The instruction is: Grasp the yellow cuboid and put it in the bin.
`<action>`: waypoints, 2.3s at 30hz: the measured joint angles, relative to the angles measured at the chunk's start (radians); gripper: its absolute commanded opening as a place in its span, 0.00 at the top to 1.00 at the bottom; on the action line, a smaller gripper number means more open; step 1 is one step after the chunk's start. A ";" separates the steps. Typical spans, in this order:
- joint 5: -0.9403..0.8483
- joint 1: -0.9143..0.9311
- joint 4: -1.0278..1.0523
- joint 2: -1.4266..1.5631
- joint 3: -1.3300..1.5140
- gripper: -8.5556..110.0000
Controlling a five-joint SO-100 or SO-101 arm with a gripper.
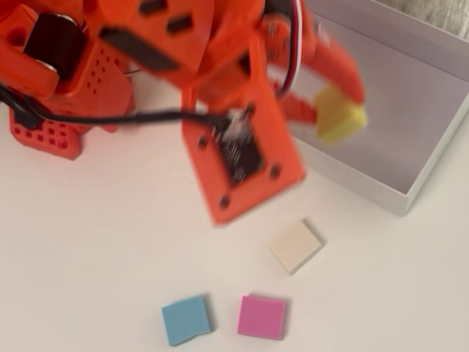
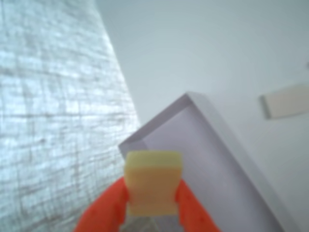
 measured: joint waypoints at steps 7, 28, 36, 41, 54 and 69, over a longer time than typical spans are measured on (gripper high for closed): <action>0.000 -0.164 0.020 -0.017 0.135 0.87; 0.210 0.199 -0.454 0.337 0.476 0.62; 0.351 0.598 -0.206 0.795 0.701 0.71; 0.341 0.630 0.038 0.934 0.778 0.84; 0.270 0.627 0.166 1.034 0.910 1.00; 0.270 0.634 0.156 1.040 0.923 1.00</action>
